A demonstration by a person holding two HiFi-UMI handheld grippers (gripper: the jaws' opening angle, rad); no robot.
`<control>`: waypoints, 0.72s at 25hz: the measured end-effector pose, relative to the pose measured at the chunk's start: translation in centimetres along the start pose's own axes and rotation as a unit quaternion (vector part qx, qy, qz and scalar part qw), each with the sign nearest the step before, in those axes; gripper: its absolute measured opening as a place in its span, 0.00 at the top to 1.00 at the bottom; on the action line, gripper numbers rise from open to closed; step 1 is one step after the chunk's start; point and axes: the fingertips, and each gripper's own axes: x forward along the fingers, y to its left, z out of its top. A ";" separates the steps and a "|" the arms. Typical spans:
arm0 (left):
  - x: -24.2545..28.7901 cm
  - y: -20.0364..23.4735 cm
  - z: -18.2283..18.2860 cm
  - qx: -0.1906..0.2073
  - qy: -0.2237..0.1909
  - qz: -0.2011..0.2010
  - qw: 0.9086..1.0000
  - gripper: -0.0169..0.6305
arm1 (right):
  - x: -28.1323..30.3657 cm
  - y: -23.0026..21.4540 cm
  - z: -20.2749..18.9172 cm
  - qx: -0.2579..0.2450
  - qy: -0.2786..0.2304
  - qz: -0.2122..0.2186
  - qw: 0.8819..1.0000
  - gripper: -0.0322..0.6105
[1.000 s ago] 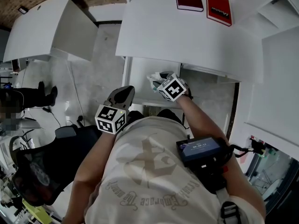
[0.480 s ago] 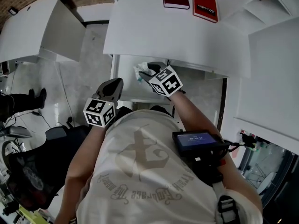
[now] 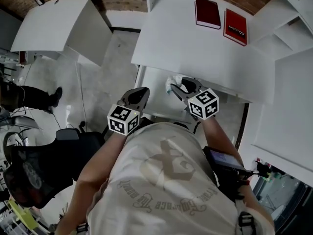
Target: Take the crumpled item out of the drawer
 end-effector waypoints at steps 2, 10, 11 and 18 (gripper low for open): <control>-0.1 0.2 0.2 0.002 -0.002 0.001 1.000 0.93 | -0.3 0.3 0.4 -0.003 -0.009 0.002 1.000 0.68; 0.1 -0.4 0.4 0.013 0.000 -0.007 1.000 0.93 | -1.4 0.6 0.8 -0.007 -0.027 0.000 1.000 0.68; 0.1 -0.5 0.3 0.014 0.001 -0.008 1.000 0.93 | -1.5 0.6 0.7 -0.005 -0.028 -0.001 1.000 0.68; 0.2 -1.8 -0.3 0.017 0.008 -0.011 1.000 0.93 | -2.0 0.7 0.0 0.006 -0.034 0.001 0.999 0.68</control>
